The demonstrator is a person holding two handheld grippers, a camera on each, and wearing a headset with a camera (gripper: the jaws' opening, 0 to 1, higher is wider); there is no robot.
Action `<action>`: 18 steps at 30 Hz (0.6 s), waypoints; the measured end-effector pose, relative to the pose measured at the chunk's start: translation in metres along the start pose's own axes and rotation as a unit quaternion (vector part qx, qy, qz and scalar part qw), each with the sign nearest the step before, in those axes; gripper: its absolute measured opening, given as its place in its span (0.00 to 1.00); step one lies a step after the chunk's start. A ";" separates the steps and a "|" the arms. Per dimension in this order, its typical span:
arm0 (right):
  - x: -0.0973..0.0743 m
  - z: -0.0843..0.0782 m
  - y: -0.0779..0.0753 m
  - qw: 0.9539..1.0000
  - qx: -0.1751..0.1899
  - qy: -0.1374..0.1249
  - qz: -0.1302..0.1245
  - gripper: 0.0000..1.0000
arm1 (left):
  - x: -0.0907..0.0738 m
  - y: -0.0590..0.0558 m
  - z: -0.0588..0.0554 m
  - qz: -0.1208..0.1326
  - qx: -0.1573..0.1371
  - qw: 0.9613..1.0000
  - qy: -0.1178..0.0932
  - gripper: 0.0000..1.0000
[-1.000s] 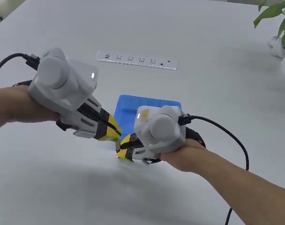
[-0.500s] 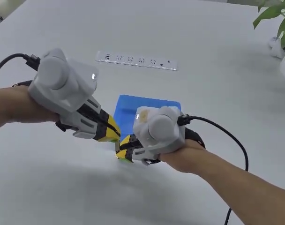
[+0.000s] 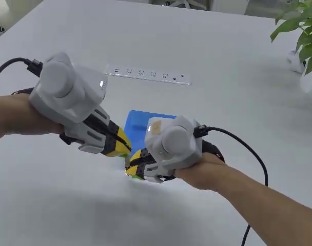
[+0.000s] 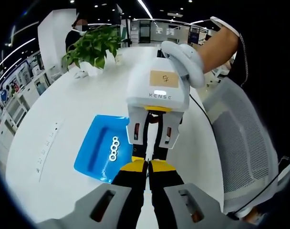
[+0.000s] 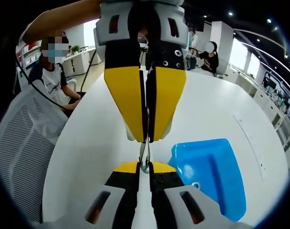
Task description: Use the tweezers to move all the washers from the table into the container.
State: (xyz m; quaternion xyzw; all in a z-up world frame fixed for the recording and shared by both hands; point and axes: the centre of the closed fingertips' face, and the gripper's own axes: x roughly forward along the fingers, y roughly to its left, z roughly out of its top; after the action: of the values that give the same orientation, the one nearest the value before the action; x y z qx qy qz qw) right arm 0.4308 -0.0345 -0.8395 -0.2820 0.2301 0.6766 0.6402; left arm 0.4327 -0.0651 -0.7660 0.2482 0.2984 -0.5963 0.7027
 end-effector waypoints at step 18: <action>-0.033 0.034 -0.013 0.999 -0.019 -0.006 -0.030 0.09 | -0.029 0.003 0.037 0.022 0.028 0.999 -0.013 0.05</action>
State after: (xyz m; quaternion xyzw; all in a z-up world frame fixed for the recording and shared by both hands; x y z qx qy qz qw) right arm 0.4412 -0.0349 -0.7917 -0.2972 0.2049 0.6631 0.6557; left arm 0.4373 -0.0705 -0.7200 0.2667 0.2671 -0.5919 0.7121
